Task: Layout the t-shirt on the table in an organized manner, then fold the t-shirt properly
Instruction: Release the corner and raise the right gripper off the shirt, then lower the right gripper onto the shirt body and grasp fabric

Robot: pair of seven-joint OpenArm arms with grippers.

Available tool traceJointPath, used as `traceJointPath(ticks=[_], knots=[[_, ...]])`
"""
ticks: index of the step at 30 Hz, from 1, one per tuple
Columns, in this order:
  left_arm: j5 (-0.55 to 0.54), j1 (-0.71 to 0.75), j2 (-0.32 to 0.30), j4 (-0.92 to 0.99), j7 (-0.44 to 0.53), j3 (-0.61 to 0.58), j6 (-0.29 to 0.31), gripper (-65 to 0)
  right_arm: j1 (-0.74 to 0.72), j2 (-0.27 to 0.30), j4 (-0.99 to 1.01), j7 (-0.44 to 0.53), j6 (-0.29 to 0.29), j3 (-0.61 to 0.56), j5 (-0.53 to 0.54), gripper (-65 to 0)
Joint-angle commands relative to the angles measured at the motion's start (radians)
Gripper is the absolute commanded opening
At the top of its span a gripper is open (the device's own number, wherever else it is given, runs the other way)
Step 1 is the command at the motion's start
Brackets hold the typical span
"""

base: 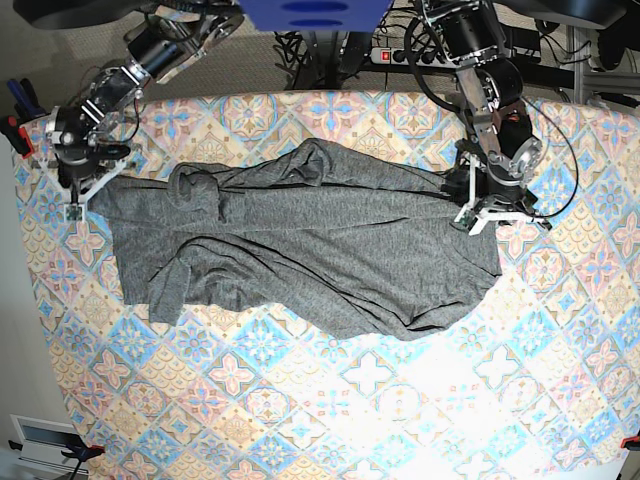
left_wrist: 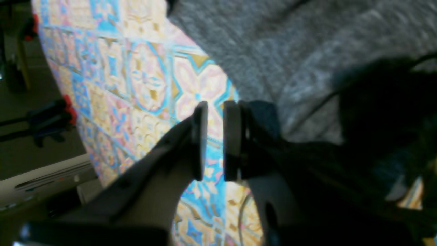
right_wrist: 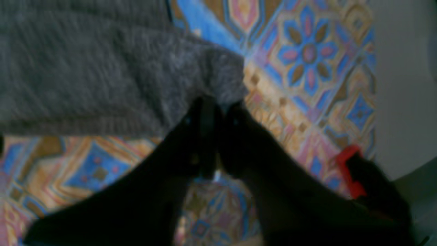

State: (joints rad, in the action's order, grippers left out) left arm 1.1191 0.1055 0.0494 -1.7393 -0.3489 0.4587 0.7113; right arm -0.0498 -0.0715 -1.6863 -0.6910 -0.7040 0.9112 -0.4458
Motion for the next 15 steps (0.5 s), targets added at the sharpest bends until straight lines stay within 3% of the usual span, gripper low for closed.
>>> traceJointPath(ticks=[1, 7, 11, 15], knots=[[-0.003, -0.011, 0.004, -0.029, 0.004, 0.001, -0.013, -53.1, -0.011, 0.016, -0.033, 0.015, 0.006, -0.002, 0.003, -49.9], [-0.001, -0.014, 0.008, -0.032, 0.007, -0.004, -0.013, -46.8, 0.0, 0.016, -0.162, 0.02, 0.006, -0.093, -0.083, -24.8], [-0.001, -0.014, 0.011, -0.026, 0.007, -0.005, -0.013, -45.6, 0.069, 0.008, -0.337, 0.018, 0.006, -0.077, -0.08, -23.2], [-0.001, -0.014, 0.028, -0.027, 0.009, -0.005, -0.013, -45.6, 0.103, -0.08, -0.328, 0.024, 0.006, -0.082, -0.081, -23.2]])
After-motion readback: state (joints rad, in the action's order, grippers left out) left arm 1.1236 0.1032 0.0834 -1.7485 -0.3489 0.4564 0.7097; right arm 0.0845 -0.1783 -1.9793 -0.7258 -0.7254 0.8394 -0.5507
